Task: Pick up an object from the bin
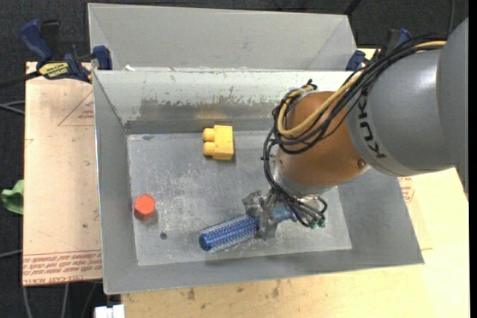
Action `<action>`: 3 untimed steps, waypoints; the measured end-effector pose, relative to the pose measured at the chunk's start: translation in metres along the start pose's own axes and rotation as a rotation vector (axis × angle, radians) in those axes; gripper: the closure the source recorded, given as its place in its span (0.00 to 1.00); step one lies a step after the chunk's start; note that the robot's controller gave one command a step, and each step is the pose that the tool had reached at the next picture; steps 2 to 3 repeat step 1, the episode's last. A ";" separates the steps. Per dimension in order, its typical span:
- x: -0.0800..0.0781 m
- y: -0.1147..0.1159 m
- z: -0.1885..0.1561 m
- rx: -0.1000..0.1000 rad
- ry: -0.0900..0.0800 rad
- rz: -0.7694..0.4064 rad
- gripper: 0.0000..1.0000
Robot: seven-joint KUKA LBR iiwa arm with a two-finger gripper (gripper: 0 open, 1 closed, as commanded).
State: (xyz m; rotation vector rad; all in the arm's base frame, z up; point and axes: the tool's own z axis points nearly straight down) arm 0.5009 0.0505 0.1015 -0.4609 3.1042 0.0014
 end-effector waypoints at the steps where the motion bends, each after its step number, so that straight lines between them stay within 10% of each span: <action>1: -0.001 0.000 -0.042 0.001 -0.001 0.001 1.00; 3: -0.001 0.000 -0.042 0.001 -0.001 0.001 1.00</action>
Offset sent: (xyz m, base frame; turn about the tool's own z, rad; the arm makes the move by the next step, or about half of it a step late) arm 0.0001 -0.0001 0.0403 0.0000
